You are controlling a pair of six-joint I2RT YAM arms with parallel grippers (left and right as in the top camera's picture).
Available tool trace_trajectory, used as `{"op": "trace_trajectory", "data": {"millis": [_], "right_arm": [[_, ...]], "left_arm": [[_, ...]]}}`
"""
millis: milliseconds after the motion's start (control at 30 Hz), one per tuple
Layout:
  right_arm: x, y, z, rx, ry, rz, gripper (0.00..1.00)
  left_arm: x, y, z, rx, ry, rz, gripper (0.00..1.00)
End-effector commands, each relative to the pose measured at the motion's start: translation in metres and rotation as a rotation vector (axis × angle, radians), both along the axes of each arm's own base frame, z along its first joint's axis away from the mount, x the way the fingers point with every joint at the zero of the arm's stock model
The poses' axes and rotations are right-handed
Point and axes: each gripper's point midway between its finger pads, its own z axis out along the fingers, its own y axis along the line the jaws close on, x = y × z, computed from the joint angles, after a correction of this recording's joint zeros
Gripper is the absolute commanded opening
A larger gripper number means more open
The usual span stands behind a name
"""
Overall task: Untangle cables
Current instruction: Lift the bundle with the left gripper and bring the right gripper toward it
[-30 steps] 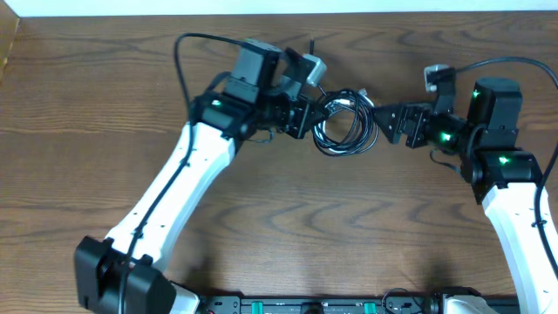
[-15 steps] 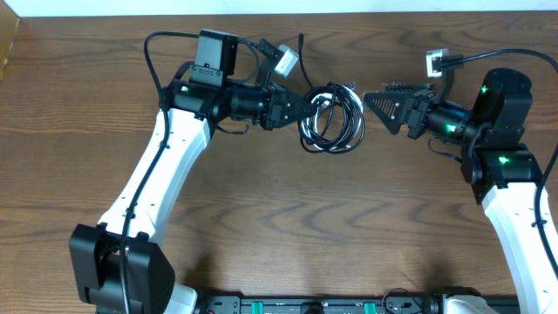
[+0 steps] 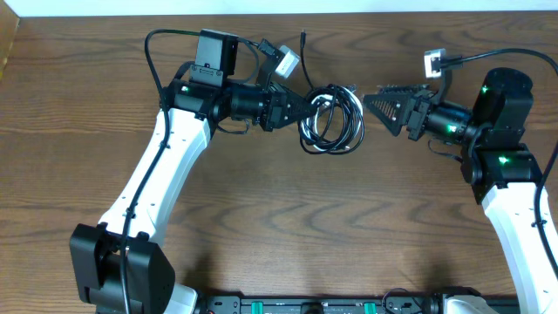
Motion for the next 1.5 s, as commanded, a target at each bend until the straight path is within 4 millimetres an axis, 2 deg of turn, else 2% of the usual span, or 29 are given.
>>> {"op": "trace_trajectory", "data": {"millis": [0,167,300,467,567,833,967,1067,1267,1467], "right_arm": [[-0.012,0.014,0.007,0.039,0.004,0.102,0.73],[-0.011,0.028,-0.003,0.034,0.031,0.132,0.77],[-0.006,0.045,-0.024,0.010,0.087,0.138,0.81],[0.001,0.067,-0.045,-0.014,0.130,0.141,0.80],[0.010,0.068,-0.056,-0.043,0.146,0.092,0.71],[0.033,0.050,-0.087,-0.159,0.215,-0.119,0.30],[0.039,0.043,-0.091,-0.185,0.216,-0.170,0.17],[0.041,0.032,-0.104,-0.219,0.280,-0.246,0.07],[0.033,0.015,-0.130,-0.307,0.381,-0.322,0.01],[0.024,0.008,-0.143,-0.351,0.440,-0.340,0.01]], "left_arm": [[0.005,0.002,-0.002,0.015,-0.027,0.011,0.07],[0.017,0.009,-0.014,0.092,-0.010,0.096,0.07],[0.021,0.011,-0.018,0.117,-0.008,0.123,0.07],[0.038,0.027,-0.036,0.240,0.018,0.268,0.07],[0.045,0.035,-0.042,0.289,0.011,0.314,0.07],[0.046,0.037,-0.044,0.299,0.008,0.324,0.07],[0.046,0.037,-0.044,0.300,0.008,0.325,0.07],[0.048,0.041,-0.047,0.323,0.005,0.344,0.07],[0.050,0.053,-0.058,0.399,0.020,0.391,0.07],[0.034,0.056,-0.073,0.437,0.098,0.374,0.07]]}}
